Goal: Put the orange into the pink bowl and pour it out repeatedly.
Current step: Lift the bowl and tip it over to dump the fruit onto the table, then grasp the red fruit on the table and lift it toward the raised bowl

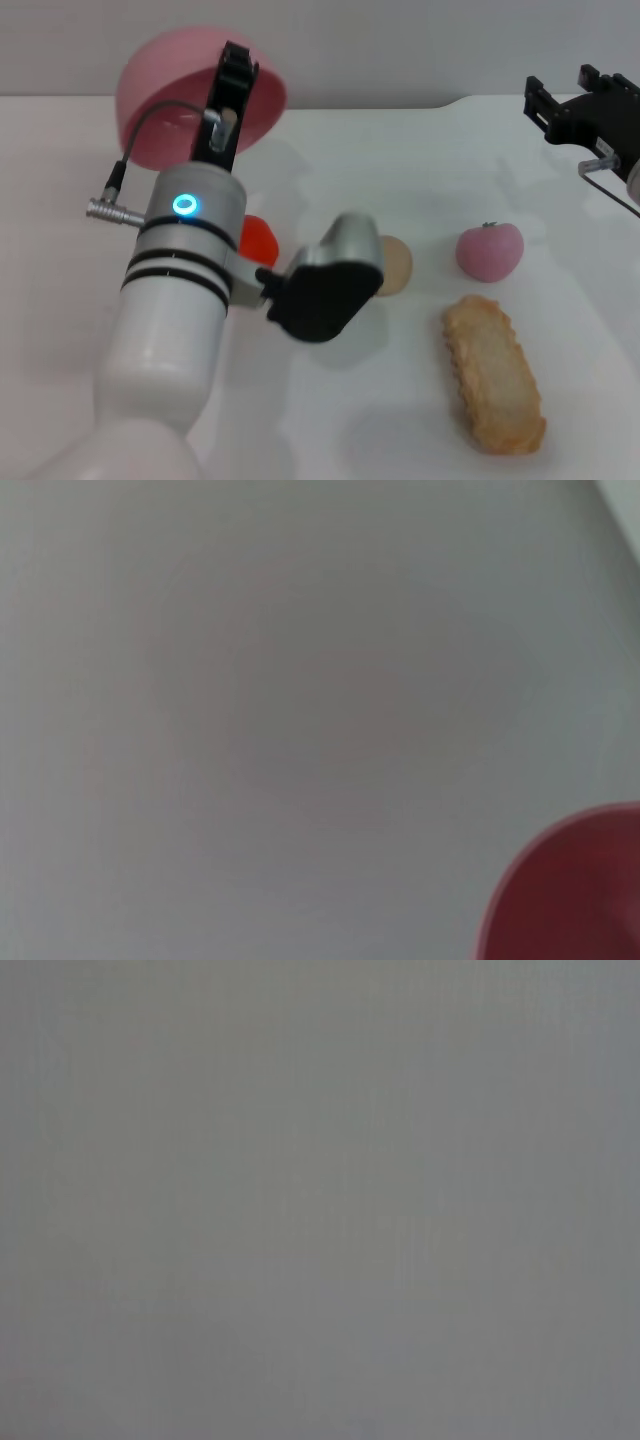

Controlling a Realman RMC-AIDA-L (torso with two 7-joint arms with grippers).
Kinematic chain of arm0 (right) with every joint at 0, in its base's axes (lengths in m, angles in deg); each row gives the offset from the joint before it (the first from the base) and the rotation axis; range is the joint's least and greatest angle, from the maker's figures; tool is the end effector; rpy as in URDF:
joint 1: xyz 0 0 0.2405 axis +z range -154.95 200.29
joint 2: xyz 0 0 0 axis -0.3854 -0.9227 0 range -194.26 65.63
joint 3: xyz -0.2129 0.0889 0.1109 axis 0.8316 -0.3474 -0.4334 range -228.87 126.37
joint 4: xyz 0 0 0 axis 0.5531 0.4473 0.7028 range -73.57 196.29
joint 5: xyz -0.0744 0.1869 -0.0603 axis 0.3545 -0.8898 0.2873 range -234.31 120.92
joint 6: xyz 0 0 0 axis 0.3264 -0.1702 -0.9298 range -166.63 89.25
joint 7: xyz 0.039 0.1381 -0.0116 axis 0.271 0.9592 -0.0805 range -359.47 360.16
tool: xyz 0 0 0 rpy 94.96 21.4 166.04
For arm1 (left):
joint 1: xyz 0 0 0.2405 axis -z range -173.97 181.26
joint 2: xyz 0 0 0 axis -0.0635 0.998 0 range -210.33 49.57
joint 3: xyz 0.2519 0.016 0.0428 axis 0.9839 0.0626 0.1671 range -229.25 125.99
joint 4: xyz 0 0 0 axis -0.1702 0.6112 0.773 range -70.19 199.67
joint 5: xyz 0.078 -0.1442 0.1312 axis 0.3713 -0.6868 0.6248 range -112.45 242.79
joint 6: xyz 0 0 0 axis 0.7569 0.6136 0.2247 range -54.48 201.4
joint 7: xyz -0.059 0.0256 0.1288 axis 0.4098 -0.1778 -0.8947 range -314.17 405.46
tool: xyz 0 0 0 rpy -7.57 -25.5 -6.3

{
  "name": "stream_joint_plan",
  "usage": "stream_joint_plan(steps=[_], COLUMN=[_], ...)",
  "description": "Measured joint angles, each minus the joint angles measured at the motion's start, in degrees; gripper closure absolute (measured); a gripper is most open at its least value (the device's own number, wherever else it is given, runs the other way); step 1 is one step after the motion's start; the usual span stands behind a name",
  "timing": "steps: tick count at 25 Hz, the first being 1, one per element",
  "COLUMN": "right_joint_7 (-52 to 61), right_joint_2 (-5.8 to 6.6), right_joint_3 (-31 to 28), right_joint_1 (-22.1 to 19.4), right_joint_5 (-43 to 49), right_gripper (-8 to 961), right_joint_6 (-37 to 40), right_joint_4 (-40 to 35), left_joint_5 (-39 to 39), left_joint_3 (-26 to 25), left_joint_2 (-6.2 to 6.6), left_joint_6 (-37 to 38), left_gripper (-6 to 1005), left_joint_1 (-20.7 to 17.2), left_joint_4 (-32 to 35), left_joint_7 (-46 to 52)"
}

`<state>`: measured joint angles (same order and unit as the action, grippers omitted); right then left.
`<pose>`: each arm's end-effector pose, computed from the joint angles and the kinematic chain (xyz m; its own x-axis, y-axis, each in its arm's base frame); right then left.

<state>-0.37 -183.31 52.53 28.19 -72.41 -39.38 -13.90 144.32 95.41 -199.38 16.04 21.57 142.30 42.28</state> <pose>0.2313 0.3558 0.0003 0.7489 -0.2408 -0.6173 -0.6620 -0.2310 -0.7130 -0.1293 0.3046 -0.0702 0.3414 -0.1108 -0.9334 -0.9384 0.0162 -0.3451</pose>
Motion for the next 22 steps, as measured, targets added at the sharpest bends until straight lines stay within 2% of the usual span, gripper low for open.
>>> stream_joint_plan(steps=[3,6,9,11,12,13,14,16,17,22], right_joint_7=[0.9,1.3,1.3,1.3,1.3,1.2,1.0,0.8,0.8,0.7], right_joint_2=[0.10,0.19,0.16,0.22,0.34,0.41,0.46,0.48,0.48,0.37], right_joint_3=[0.3,0.8,1.7,3.0,3.8,4.8,5.7,8.4,8.4,14.1], right_joint_1=[0.5,1.4,3.0,4.3,5.3,6.2,7.1,10.1,10.1,16.6], right_joint_5=[0.0,0.0,-0.3,-1.8,-2.8,-3.8,-4.7,-7.1,-7.1,-13.2], right_gripper=[314,313,312,311,311,310,310,309,309,307], right_joint_6=[-0.8,-4.7,-9.1,-11.1,-11.9,-12.8,-13.6,-16.4,-16.4,-19.7], right_joint_4=[0.2,-0.1,-0.5,-0.6,-0.5,-0.3,-0.1,0.4,0.4,2.9], left_joint_5=[-5.9,-19.6,-35.0,-46.7,-50.8,-50.8,-60.3,-61.9,-62.5,-60.2], left_joint_3=[-2.6,-8.9,-17.6,-25.8,-29.6,-29.6,-38.4,-41.4,-43.7,-50.6], left_joint_2=[-0.10,0.03,0.47,0.63,0.78,0.78,0.98,0.97,0.95,0.99], left_joint_6=[-0.7,-1.7,-1.9,-2.6,-3.1,-3.1,-5.0,-5.6,-6.1,-8.4], left_gripper=[959,959,959,959,959,959,959,959,959,959], left_joint_1=[1.8,2.6,2.2,2.0,1.9,1.9,1.6,1.2,0.9,0.1], left_joint_4=[4.1,11.1,16.3,18.6,19.2,19.2,20.1,20.5,20.9,22.3], left_joint_7=[11.9,20.6,23.6,23.5,23.0,23.0,19.8,18.7,18.3,18.1])
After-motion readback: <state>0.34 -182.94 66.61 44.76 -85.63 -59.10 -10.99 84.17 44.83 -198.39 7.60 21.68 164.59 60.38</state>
